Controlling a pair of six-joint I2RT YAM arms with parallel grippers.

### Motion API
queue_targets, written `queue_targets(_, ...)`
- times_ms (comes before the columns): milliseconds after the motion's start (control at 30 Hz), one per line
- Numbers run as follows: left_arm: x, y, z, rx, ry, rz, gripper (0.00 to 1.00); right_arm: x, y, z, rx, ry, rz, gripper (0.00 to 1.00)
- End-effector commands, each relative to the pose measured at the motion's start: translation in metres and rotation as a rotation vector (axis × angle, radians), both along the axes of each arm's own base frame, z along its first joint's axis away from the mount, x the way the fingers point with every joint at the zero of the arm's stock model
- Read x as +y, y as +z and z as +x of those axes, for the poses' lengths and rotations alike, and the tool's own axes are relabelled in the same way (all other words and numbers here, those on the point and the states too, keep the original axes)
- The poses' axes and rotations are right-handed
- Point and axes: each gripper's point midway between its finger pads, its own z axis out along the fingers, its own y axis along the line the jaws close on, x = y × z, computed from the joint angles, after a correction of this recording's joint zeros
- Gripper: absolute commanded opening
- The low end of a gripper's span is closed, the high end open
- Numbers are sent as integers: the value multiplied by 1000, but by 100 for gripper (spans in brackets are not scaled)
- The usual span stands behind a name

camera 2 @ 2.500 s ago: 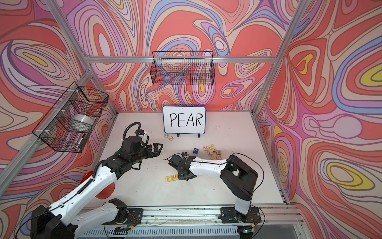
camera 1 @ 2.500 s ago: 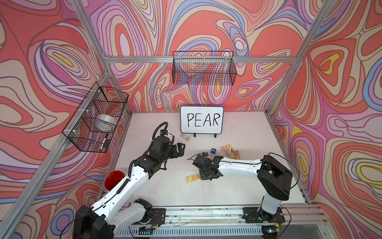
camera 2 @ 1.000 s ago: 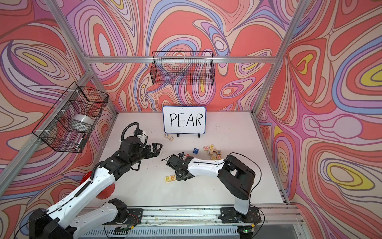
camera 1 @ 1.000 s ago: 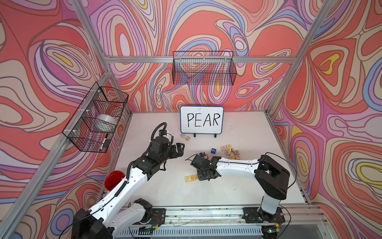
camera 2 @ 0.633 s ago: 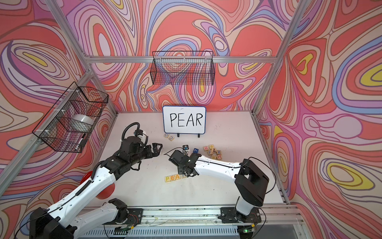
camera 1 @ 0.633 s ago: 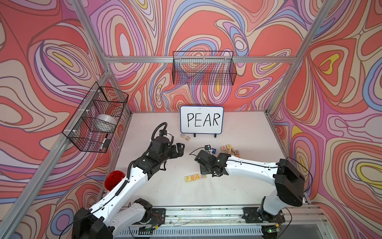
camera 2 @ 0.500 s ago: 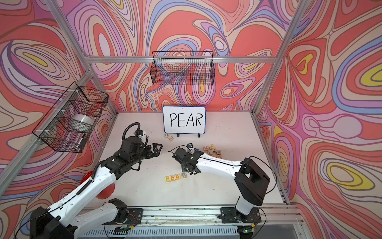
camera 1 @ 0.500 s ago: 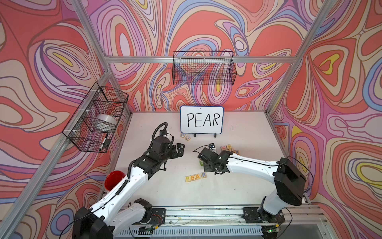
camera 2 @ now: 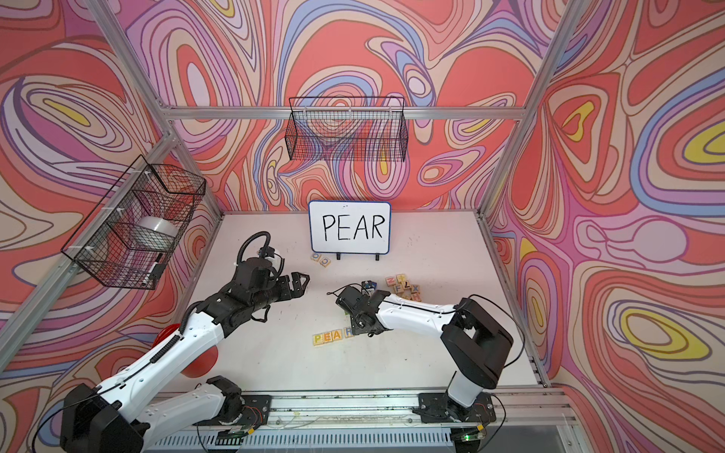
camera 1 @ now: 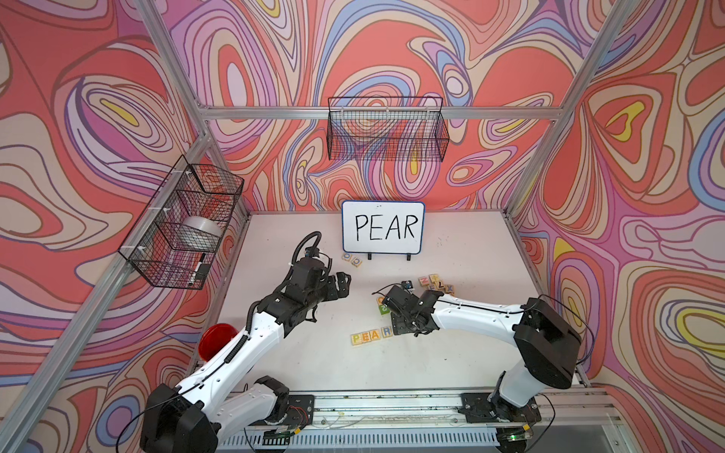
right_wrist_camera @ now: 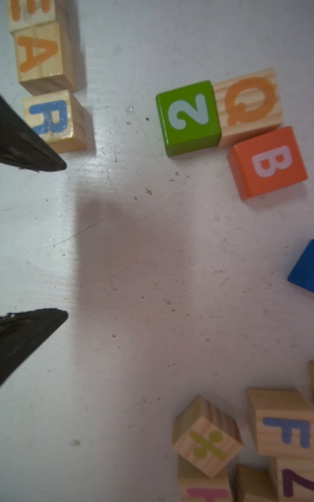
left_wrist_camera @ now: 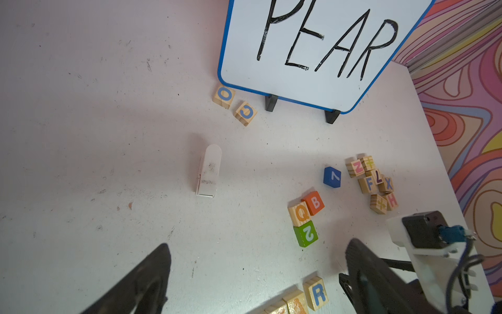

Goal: Spell the uppercase word “pear” with letter blocks
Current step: Move the letter block to the center of the board.

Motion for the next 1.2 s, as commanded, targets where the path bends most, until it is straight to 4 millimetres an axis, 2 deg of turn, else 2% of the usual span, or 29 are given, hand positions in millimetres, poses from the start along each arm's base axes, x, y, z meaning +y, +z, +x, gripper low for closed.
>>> queue_targets(0,2,7,2,-1,9,4,96,1,-10,-3,22,3,2,82)
queue_targets(367,4,7,0,-2,15,7,96,10,-23,-5,62,40,6,84)
queue_targets(900,5,6,0,0,19,9,96,28,-29,-10,86,78,43,86)
queue_targets(1167,5,5,0,2,20,12,96,25,-27,-9,78,93,17,86)
